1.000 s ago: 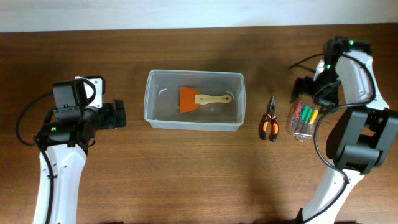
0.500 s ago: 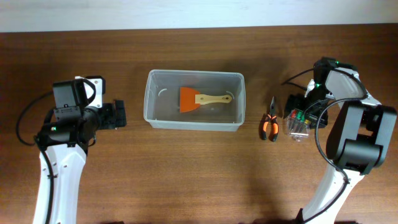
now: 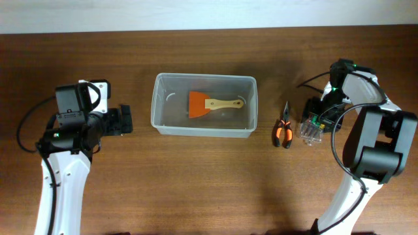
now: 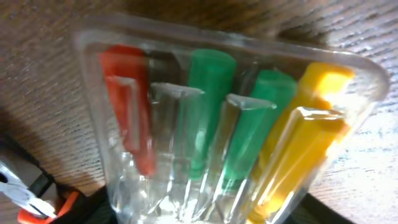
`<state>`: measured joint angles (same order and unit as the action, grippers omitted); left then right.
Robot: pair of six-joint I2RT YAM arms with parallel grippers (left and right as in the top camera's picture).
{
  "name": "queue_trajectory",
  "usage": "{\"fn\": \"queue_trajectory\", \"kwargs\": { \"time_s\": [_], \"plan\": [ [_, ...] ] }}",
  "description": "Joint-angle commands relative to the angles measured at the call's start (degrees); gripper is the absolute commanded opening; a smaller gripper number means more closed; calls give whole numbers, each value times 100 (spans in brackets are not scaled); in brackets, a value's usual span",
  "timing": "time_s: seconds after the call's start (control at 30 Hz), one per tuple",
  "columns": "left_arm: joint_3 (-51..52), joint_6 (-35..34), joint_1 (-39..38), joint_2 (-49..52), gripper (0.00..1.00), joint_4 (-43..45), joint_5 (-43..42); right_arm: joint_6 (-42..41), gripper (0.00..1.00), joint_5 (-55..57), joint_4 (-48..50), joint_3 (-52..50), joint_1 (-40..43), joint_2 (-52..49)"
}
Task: Pack container
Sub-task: 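Move right gripper over the screwdriver case and close on it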
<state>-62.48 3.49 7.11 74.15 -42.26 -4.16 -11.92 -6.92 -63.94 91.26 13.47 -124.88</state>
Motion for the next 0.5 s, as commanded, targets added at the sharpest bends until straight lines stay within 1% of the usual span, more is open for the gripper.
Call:
{"fn": "queue_trajectory", "kwargs": {
  "time_s": [0.0, 0.07, 0.47],
  "plan": [
    [-101, 87, 17, 15, 99, 15, -79, -85, 61, -20, 105, -81, 15, -24],
    [-101, 87, 17, 15, 99, 15, -79, -85, 57, -20, 116, -81, 15, -24],
    [-101, 87, 17, 15, 99, 15, -79, -85, 58, -22, 116, -79, 15, -24]
  ]
}}
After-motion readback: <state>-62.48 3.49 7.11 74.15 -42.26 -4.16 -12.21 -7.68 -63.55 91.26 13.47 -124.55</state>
